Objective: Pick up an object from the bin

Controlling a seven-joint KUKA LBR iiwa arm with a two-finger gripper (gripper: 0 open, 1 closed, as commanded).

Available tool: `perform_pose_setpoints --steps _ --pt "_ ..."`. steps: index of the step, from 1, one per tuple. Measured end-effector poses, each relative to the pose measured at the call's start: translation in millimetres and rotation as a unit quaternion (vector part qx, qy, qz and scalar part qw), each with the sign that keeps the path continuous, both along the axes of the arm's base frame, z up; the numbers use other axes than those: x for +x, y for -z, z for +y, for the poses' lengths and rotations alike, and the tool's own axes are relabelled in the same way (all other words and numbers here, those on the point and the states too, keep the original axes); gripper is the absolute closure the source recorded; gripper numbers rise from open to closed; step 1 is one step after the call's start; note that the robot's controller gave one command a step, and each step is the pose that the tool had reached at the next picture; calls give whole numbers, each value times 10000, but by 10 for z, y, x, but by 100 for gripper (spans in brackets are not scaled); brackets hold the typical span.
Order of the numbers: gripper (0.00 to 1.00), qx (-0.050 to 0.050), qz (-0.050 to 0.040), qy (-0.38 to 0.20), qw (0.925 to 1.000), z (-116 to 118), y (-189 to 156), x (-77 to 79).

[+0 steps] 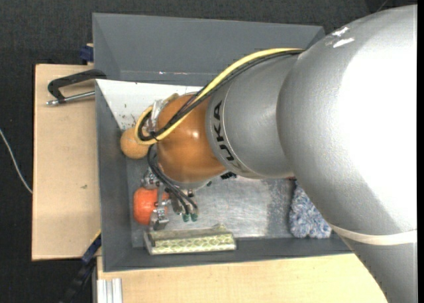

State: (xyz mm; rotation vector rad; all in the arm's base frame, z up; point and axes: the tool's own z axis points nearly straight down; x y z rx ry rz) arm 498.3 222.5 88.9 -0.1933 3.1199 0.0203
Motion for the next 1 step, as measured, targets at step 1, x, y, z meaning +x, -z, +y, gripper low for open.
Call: perform_pose_setpoints --steps 1 --pt "100 0 0 -1 10000 0 0 0"
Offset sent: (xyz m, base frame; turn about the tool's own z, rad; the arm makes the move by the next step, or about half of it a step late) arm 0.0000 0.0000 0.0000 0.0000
